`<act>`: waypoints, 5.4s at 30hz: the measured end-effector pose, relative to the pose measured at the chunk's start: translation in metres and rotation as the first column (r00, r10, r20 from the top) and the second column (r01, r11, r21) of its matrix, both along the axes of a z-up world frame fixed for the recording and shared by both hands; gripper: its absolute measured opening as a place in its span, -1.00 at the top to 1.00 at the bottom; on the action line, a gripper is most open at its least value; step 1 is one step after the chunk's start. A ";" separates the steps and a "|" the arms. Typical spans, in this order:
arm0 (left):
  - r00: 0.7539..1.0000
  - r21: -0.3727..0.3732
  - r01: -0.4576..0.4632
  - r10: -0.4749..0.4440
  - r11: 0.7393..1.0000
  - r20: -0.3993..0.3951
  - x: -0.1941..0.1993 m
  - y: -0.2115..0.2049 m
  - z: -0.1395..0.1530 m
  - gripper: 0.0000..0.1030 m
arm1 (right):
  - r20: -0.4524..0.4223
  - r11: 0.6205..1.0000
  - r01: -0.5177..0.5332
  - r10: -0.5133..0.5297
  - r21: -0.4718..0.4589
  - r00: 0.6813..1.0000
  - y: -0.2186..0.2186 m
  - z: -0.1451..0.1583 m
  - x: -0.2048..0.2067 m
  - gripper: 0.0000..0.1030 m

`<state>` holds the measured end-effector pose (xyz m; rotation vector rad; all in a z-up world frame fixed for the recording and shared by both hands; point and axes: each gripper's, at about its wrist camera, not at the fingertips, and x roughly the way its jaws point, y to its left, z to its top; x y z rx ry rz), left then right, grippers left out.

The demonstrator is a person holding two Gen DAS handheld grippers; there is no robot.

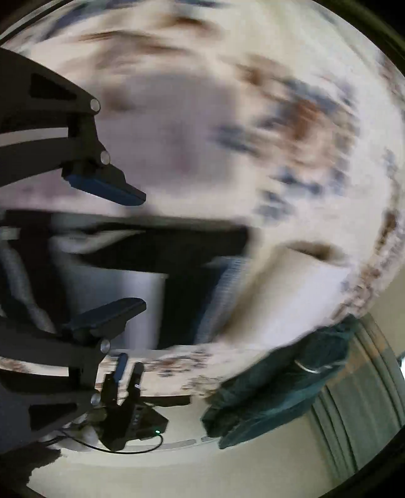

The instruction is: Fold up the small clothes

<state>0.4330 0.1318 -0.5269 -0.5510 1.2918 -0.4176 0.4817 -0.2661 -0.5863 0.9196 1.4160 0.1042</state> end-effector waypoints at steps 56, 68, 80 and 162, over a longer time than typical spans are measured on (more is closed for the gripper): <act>0.987 0.099 -0.004 0.020 0.995 -0.162 -0.323 0.016 -0.031 0.85 | -0.312 0.986 -0.165 0.158 0.003 0.937 0.145 -0.121 -0.338 0.83; 0.956 -0.071 -0.112 0.088 0.991 -0.282 -0.338 0.051 -0.057 -0.14 | -0.335 0.955 -0.260 0.295 0.145 0.895 0.119 -0.133 -0.369 0.15; 0.971 -0.098 0.018 -0.041 0.995 -0.236 -0.356 0.025 -0.050 0.86 | -0.266 0.946 -0.177 0.251 0.273 0.931 0.164 -0.152 -0.381 0.74; 0.989 0.350 -0.112 0.069 0.930 0.131 0.065 -0.052 0.057 -0.45 | 0.139 0.740 -0.157 0.321 -0.654 0.937 0.056 0.103 0.021 -0.91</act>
